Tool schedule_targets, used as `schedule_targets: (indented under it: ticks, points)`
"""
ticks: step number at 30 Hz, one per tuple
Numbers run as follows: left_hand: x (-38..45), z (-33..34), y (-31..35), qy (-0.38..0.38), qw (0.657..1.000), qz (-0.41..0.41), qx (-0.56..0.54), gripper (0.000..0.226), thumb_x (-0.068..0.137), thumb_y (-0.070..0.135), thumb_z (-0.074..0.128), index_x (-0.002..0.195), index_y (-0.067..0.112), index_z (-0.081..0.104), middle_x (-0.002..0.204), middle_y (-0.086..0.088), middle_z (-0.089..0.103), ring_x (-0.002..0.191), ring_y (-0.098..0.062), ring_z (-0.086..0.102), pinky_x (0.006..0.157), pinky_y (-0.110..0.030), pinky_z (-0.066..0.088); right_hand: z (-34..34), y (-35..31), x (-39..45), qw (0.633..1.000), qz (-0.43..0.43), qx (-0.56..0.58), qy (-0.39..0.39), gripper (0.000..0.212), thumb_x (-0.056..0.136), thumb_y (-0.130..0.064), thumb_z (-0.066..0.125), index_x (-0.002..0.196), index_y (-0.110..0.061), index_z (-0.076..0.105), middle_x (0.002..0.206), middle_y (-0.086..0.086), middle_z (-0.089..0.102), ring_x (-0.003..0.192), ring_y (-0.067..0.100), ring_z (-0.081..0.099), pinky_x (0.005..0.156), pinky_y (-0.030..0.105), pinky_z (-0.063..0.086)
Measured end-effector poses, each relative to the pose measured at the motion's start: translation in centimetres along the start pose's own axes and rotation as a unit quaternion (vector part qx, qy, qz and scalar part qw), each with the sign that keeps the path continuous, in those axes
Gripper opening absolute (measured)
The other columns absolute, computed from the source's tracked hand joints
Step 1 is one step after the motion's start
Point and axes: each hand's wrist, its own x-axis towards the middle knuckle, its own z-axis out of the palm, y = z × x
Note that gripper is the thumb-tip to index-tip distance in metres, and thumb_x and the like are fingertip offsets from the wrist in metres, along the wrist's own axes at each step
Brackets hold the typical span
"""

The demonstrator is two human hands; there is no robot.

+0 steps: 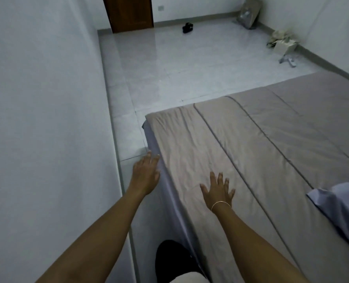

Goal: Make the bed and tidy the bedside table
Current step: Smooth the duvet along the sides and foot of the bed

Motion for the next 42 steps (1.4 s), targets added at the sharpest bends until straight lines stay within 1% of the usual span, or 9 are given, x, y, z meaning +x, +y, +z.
schedule_targets:
  ticks: [7,10,14,19,24,33,35,39,42]
  points:
    - [9.6,-1.9,-5.3,0.012,1.000,-0.016,-0.001,0.058,0.096,0.028,0.049,0.148,0.016,0.026,0.156,-0.016,0.020,0.142,-0.029,0.023,0.114,-0.048,0.019,-2.8,-5.8,7.9,1.000,0.009,-0.022,0.005,0.067,0.098,-0.057,0.026,0.153,-0.030,-0.002,0.162,0.005,-0.008,0.148,0.031,-0.007,0.116,0.060,0.003]
    - [15.4,-2.5,-7.6,0.007,1.000,-0.010,0.007,0.058,0.096,0.028,0.050,0.148,0.017,0.028,0.156,-0.015,0.021,0.142,-0.030,0.023,0.114,-0.048,0.019,-4.1,-8.8,13.0,1.000,0.021,-0.010,0.009,0.067,0.098,-0.056,0.027,0.153,-0.030,-0.001,0.162,0.005,-0.008,0.148,0.031,-0.007,0.116,0.060,0.003]
    - [21.6,-3.0,-10.7,-0.055,0.998,0.014,0.030,0.057,0.097,0.030,0.048,0.148,0.018,0.027,0.157,-0.012,0.018,0.143,-0.028,0.022,0.115,-0.046,0.018,-5.2,-13.2,19.2,0.999,0.046,0.022,-0.008,0.067,0.098,-0.056,0.027,0.153,-0.029,0.000,0.162,0.005,-0.007,0.148,0.031,-0.006,0.116,0.060,0.003]
    - [30.2,-4.6,-15.1,-0.055,0.997,0.035,0.051,0.055,0.094,0.028,0.053,0.145,0.016,0.035,0.155,-0.014,0.024,0.140,-0.031,0.029,0.111,-0.049,0.025,-6.7,-18.8,25.5,0.998,0.052,0.039,-0.013,0.067,0.098,-0.055,0.028,0.153,-0.029,-0.001,0.162,0.005,-0.008,0.148,0.032,-0.005,0.116,0.060,0.003]
    - [36.9,-4.8,-18.6,-0.078,0.994,0.034,0.067,0.055,0.097,0.031,0.048,0.147,0.019,0.030,0.157,-0.012,0.019,0.142,-0.030,0.025,0.113,-0.047,0.022,-8.8,-21.8,30.6,0.997,0.070,0.043,0.006,0.066,0.098,-0.055,0.028,0.153,-0.030,0.000,0.162,0.005,-0.006,0.148,0.031,-0.005,0.116,0.060,0.005]
    - [55.7,-1.6,-20.7,-0.154,0.964,0.201,0.087,0.057,0.093,0.026,0.054,0.145,0.015,0.034,0.155,-0.016,0.023,0.139,-0.033,0.031,0.110,-0.051,0.027,-11.7,-23.3,38.2,0.961,0.256,0.090,0.060,0.066,0.098,-0.056,0.029,0.153,-0.031,0.002,0.162,0.004,-0.005,0.149,0.031,-0.002,0.116,0.058,0.009]
    - [60.0,-1.0,-20.2,-0.170,0.943,0.268,0.096,0.057,0.091,0.025,0.058,0.144,0.014,0.038,0.153,-0.018,0.027,0.136,-0.035,0.035,0.108,-0.051,0.030,-11.5,-24.5,38.8,0.942,0.308,0.115,0.066,0.066,0.098,-0.056,0.029,0.153,-0.031,0.002,0.162,0.004,-0.005,0.149,0.031,-0.003,0.116,0.058,0.009]
    - [65.7,0.1,-19.3,-0.237,0.886,0.376,0.131,0.060,0.073,0.021,0.078,0.128,0.010,0.057,0.137,-0.023,0.049,0.116,-0.040,0.056,0.090,-0.055,0.047,-10.5,-27.9,38.8,0.898,0.402,0.162,0.073,0.067,0.097,-0.057,0.028,0.153,-0.031,0.001,0.162,0.003,-0.006,0.149,0.030,-0.002,0.117,0.058,0.008]
    - [69.1,0.6,-18.1,-0.253,0.852,0.440,0.133,0.059,0.086,0.024,0.065,0.139,0.013,0.044,0.149,-0.021,0.034,0.131,-0.038,0.042,0.102,-0.054,0.037,-9.3,-30.9,39.3,0.868,0.445,0.205,0.082,0.067,0.097,-0.057,0.028,0.153,-0.032,0.000,0.162,0.003,-0.007,0.149,0.030,-0.003,0.118,0.056,0.007]
